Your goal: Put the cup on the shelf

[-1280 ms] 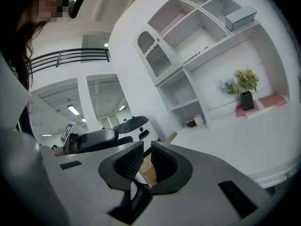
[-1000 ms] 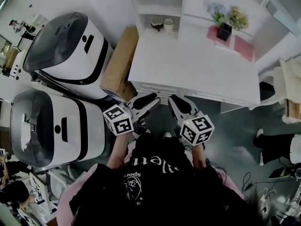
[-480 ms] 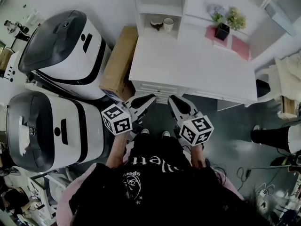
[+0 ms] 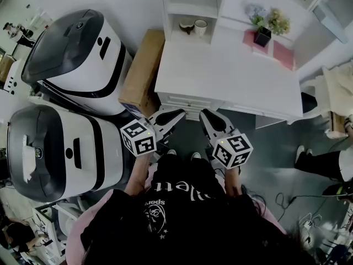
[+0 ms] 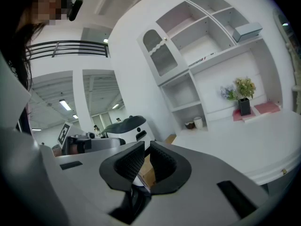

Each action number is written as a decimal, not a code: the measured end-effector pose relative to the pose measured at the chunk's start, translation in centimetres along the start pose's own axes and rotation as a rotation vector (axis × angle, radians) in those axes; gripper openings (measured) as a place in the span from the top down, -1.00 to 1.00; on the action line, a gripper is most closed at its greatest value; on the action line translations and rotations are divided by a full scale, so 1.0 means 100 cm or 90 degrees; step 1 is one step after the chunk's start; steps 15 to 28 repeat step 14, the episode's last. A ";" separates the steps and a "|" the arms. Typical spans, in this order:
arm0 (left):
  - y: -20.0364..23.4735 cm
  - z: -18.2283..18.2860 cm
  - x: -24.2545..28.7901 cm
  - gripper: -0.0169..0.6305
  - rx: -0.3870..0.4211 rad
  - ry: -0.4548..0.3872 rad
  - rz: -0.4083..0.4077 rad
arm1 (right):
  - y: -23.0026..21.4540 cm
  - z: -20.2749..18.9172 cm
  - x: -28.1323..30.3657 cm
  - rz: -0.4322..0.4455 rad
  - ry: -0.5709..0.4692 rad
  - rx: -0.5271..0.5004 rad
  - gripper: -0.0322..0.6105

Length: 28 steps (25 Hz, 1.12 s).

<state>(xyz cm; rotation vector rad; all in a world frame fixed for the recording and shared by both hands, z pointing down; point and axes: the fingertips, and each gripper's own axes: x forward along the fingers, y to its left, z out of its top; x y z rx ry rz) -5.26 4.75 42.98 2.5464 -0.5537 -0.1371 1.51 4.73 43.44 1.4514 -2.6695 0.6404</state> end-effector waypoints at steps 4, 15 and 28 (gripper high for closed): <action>0.002 0.000 -0.006 0.83 0.003 0.002 -0.003 | 0.005 -0.001 0.004 0.000 0.001 -0.002 0.69; 0.010 -0.001 -0.021 0.83 0.015 0.014 0.002 | 0.015 -0.005 0.012 -0.008 -0.002 0.003 0.69; 0.010 -0.001 -0.021 0.83 0.015 0.014 0.002 | 0.015 -0.005 0.012 -0.008 -0.002 0.003 0.69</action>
